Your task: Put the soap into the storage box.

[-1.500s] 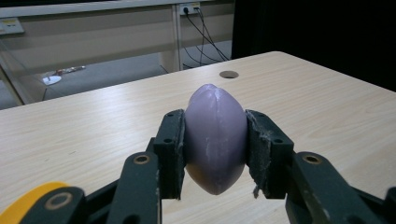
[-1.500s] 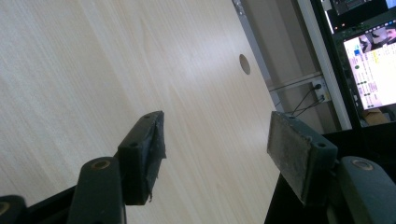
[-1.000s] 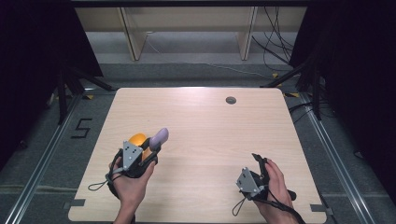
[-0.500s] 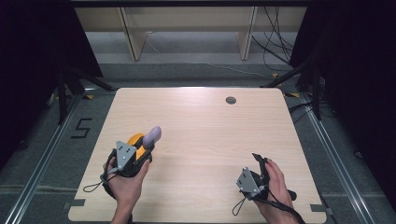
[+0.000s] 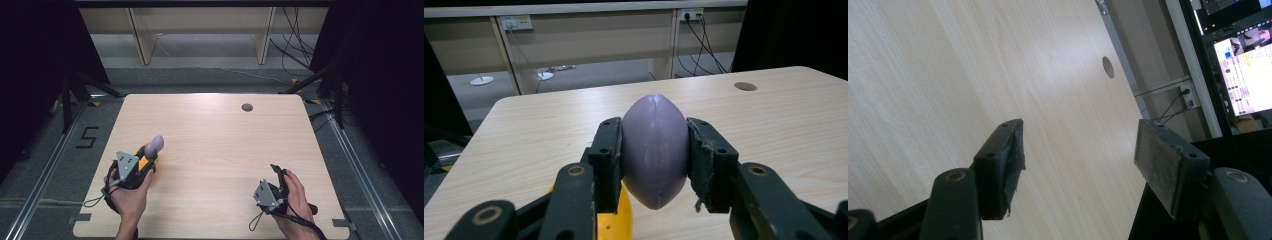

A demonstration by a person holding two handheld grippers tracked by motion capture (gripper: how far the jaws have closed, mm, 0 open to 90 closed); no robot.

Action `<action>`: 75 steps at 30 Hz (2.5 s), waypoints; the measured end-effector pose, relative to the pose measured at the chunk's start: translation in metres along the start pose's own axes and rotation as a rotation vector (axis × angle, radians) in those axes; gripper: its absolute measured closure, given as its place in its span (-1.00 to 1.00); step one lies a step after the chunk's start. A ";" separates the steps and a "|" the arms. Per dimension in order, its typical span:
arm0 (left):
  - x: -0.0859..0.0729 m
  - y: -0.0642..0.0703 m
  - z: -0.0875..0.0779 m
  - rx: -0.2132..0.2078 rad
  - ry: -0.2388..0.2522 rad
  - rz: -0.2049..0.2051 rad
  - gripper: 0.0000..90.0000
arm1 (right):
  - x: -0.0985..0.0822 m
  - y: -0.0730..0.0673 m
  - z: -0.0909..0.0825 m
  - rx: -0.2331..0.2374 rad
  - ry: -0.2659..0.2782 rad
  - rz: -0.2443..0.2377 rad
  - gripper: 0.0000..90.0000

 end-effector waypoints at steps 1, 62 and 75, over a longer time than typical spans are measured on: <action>0.000 -0.001 0.000 0.004 0.001 0.001 0.32 | 0.000 0.000 0.000 -0.001 0.000 -0.001 -0.17; -0.047 -0.034 0.010 0.141 -0.107 0.040 0.32 | 0.002 0.000 0.002 0.000 0.000 -0.025 -0.18; -0.056 -0.035 0.014 0.128 -0.184 0.004 0.30 | 0.001 -0.002 0.002 0.005 -0.005 -0.010 -0.19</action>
Point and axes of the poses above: each handheld gripper's, and its own axes: z roughly forward along the jaws, x roughly out of its top, y roughly to its right, the point moved 8 cm from there along z, roughly forward along the jaws, and after that the axes turned 9 degrees about y, right-handed, at the moved point
